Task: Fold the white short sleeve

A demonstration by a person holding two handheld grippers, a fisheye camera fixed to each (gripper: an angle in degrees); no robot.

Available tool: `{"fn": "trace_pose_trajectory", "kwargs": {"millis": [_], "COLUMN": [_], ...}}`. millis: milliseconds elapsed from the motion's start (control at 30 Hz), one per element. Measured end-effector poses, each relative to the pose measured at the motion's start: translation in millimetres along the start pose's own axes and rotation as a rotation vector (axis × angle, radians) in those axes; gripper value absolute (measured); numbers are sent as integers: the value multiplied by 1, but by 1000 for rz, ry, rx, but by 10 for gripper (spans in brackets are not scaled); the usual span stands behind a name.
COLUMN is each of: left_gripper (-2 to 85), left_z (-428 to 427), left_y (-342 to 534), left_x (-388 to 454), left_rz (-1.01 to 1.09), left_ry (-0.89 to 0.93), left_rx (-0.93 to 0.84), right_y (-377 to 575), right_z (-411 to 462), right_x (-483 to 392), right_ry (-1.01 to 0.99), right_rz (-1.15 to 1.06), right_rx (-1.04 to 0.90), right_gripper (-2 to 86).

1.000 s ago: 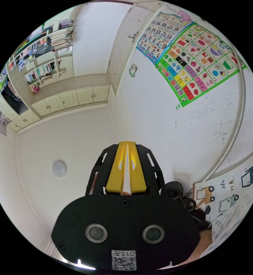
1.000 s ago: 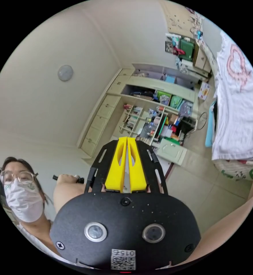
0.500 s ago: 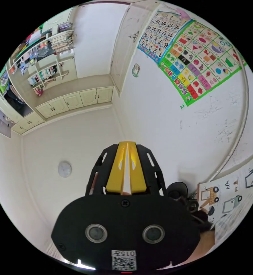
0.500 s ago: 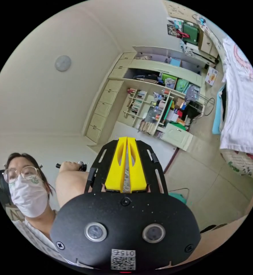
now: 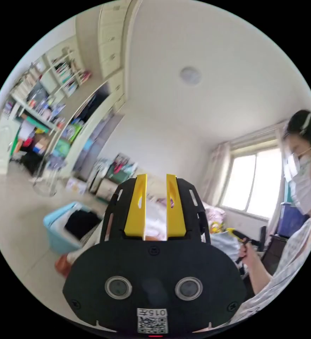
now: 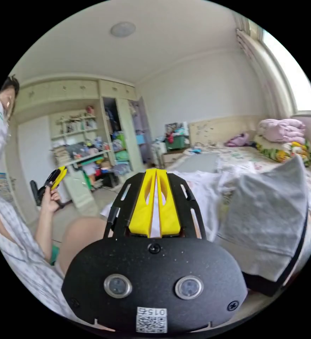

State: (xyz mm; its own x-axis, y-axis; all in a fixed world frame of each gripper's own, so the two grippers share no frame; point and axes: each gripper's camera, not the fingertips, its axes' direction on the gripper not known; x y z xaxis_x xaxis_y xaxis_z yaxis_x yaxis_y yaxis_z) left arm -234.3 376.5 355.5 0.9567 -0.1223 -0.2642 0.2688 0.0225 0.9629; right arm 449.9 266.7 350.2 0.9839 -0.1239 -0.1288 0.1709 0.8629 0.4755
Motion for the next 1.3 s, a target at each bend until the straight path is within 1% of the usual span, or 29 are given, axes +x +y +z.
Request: {"fn": "trace_pose_trajectory", "kwargs": {"millis": [33, 67, 100, 167, 233, 400, 500, 567, 633, 667, 733, 833, 933, 1033, 1100, 1167, 1200, 1267, 1300], "left_gripper": [105, 119, 124, 132, 132, 107, 68, 29, 11, 6, 3, 7, 26, 47, 52, 54, 54, 57, 57], "left_z": [28, 49, 60, 103, 129, 179, 205, 216, 218, 216, 217, 237, 254, 256, 259, 271, 276, 300, 307], "left_y": [41, 81, 98, 155, 185, 225, 238, 242, 238, 231, 220, 220, 229, 225, 218, 207, 205, 200, 200], "left_x": [-28, -53, -65, -103, -124, -162, -174, -176, -174, -168, -156, -149, -140, -122, -106, -78, -71, -44, -39], "left_rz": [-50, -95, -114, -180, -228, -317, -347, -368, -392, -386, -330, -273, -217, -163, -111, -14, 11, 83, 93], "left_ry": [-126, -252, -300, -419, -478, -494, -433, -401, -366, -353, -382, -448, -486, -549, -605, -622, -614, -525, -497], "left_rx": [-99, -157, -190, -373, -457, -537, -597, -617, -616, -575, -543, -643, -746, -744, -728, -711, -711, -719, -726], "right_y": [16, 29, 34, 48, 59, 76, 75, 70, 61, 55, 46, 34, 0, -52, -87, -127, -135, -161, -166], "right_z": [8, 19, 25, 51, 70, 109, 139, 157, 157, 153, 148, 150, 145, 150, 169, 213, 227, 288, 303], "right_x": [9, 20, 26, 46, 59, 72, 66, 57, 60, 64, 68, 75, 84, 106, 119, 133, 137, 161, 167], "right_ry": [114, 180, 192, 217, 242, 224, 229, 282, 320, 313, 301, 344, 311, 279, 232, 261, 276, 285, 283], "right_rz": [15, 50, 71, 156, 230, 342, 316, 260, 275, 278, 272, 272, 275, 294, 289, 230, 226, 229, 236], "right_rx": [-35, -100, -138, -294, -387, -466, -555, -611, -588, -559, -545, -593, -509, -363, -310, -300, -305, -360, -374], "right_gripper": [17, 30, 48, 105, 113, 91, 55, 23, 3, -3, -6, -1, 13, 54, 77, 100, 104, 111, 112]}}
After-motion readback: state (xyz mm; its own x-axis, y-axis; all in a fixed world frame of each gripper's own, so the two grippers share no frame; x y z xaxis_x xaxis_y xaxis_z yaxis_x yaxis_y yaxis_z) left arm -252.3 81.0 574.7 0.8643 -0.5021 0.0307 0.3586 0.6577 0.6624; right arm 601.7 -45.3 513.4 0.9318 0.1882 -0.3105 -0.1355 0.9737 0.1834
